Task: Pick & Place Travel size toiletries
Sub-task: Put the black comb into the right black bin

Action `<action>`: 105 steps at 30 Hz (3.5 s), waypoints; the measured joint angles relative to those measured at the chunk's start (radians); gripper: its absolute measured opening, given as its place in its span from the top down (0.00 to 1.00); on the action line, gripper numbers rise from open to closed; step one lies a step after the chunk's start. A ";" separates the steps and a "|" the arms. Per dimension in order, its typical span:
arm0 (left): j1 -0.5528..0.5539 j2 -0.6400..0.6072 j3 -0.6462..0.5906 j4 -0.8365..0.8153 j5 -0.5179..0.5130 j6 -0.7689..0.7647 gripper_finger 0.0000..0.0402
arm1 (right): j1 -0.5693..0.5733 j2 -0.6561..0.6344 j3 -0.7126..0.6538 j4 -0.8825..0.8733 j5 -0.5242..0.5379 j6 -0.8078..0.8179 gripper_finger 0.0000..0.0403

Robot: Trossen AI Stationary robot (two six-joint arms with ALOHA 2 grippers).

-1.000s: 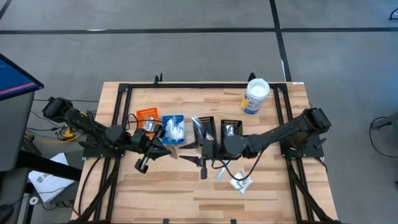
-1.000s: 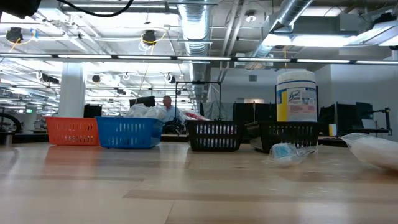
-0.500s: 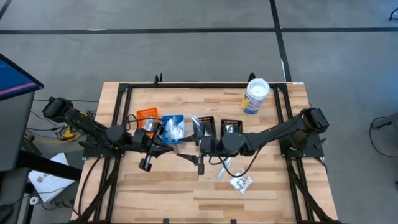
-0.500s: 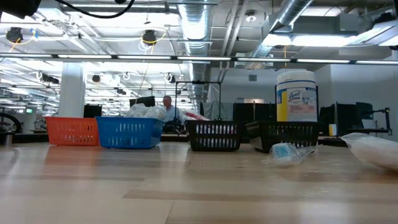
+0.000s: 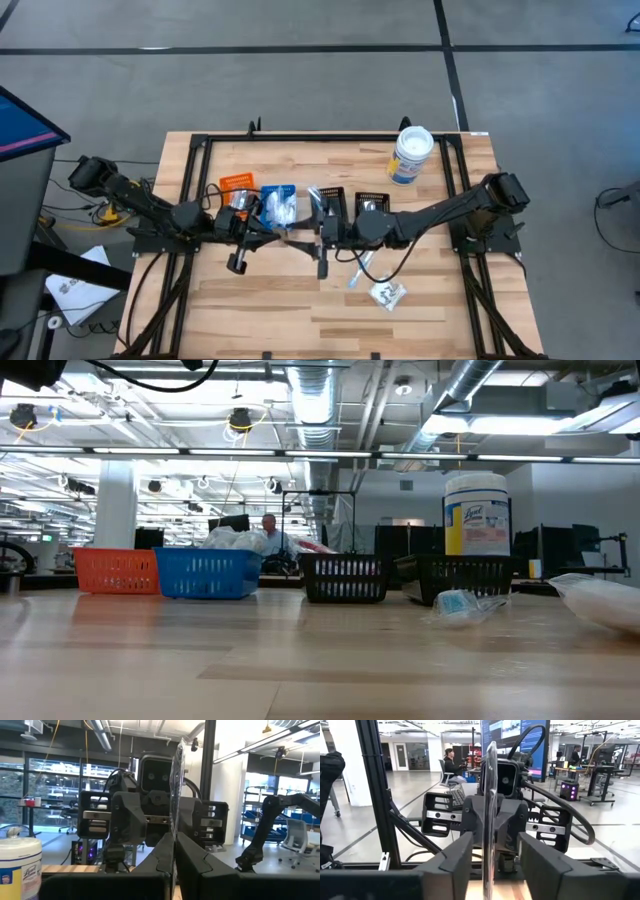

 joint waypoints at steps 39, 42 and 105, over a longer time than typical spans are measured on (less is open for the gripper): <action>-0.004 0.000 0.000 -0.012 0.012 0.015 0.90 | -0.010 -0.001 0.000 -0.028 -0.045 0.003 0.99; -0.004 0.000 0.000 -0.013 0.010 -0.043 0.79 | -0.010 -0.001 0.000 -0.027 -0.042 0.016 0.99; -0.110 -0.220 -0.003 -0.199 -0.034 -0.087 0.28 | -0.350 -0.226 -0.210 -1.334 -0.187 1.233 0.98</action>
